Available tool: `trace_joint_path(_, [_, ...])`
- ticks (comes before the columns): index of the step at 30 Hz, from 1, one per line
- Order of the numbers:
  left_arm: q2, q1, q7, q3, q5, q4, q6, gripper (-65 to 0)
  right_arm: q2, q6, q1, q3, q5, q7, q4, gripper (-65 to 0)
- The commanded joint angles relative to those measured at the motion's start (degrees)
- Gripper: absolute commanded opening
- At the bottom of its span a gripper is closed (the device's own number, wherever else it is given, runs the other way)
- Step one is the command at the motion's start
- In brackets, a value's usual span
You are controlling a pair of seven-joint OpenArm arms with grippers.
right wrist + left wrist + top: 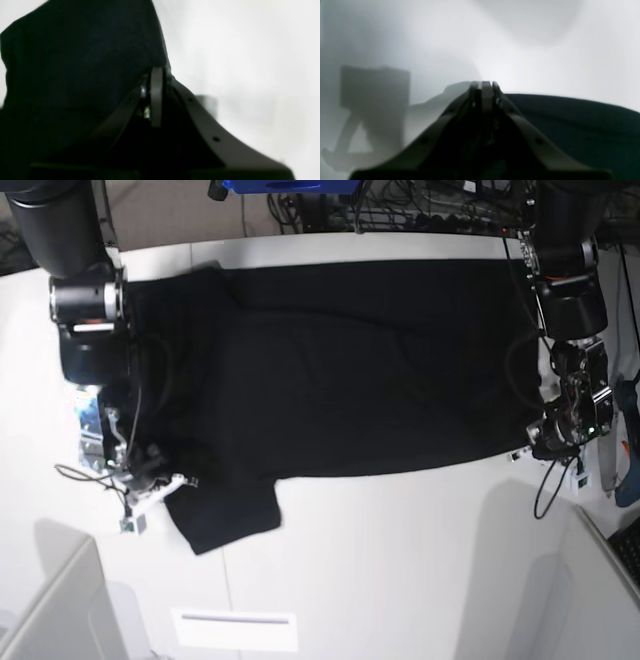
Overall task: Fold the T-shirt properly
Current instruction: 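Reach the left gripper to the opposite hem corner and grasp, then fold the hem half over onto the shoulder half with both grippers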
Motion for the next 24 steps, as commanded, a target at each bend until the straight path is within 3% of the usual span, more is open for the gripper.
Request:
trace_joint_path(1, [-0.5,-0.9,-0.5,-0.5,-0.8,3.3,-0.4,-65.0,0.5,0.3,1.4,0.2,0.8,1.4,3.3,-65.0])
trace_joint_path(6, [-0.2,4.1,4.8,-4.6,-0.9,14.0,-0.8,-65.0,1.4,0.3,-2.5,1.9,0.6,-1.6,10.9,-65.0])
trace_joint_path(9, [0.7,7.2,8.7,-8.2,-3.7,19.7,-3.8,-65.0,1.6,0.3,-4.9,5.7,0.6,-4.4,16.0,-65.0])
trace_joint_path(11, [0.7,9.9,10.3,-9.9,-5.7,22.6,-3.9,-65.0,2.1,0.3,-6.2,7.6,0.6,-6.9,18.9,-65.0])
trace_joint_path(15, [0.5,15.4,10.9,-11.1,-8.7,28.8,-3.9,-65.0,2.8,0.5,-9.3,10.8,0.6,-11.8,24.0,-65.0])
trace_joint_path(20, [0.4,21.2,10.9,-11.1,-14.1,34.9,-3.8,-65.0,3.1,0.6,-13.3,11.4,0.6,-13.1,29.4,-65.0])
trace_joint_path(24, [0.6,26.2,11.2,-14.3,-17.6,38.5,-3.8,-65.0,4.2,0.6,-17.1,12.1,0.6,-17.3,35.6,-65.0])
